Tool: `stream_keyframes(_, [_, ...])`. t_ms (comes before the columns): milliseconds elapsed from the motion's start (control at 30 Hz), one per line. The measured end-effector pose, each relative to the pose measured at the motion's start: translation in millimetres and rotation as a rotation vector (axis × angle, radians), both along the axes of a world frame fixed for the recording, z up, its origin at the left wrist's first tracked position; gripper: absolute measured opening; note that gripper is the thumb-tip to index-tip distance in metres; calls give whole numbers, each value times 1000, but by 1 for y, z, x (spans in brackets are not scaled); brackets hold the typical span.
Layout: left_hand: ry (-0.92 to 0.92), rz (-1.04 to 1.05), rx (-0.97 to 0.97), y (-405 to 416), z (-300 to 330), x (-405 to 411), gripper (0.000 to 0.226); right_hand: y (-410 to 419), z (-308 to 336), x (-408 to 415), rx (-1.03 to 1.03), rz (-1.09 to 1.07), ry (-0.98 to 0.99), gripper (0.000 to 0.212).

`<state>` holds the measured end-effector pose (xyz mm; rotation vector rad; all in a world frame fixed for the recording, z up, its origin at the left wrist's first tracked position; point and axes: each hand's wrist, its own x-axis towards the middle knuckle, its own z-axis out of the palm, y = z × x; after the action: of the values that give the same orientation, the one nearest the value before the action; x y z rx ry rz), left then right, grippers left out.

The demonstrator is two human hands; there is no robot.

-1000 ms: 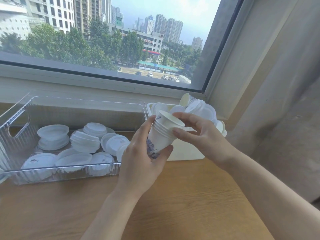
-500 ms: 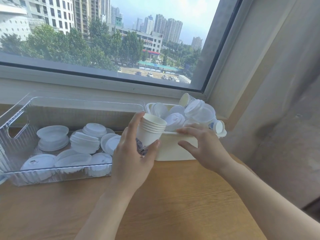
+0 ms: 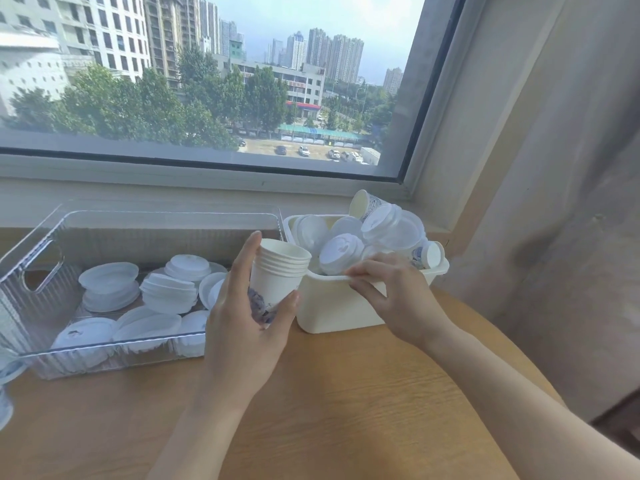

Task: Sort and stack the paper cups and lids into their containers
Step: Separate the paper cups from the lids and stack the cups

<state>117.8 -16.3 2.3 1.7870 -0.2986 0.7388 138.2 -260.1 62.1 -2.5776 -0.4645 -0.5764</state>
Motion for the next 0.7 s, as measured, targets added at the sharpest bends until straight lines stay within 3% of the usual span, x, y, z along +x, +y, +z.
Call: stream_keyframes(700, [121, 14, 98, -15, 16, -135, 87, -4, 0, -151, 89, 95, 70, 12])
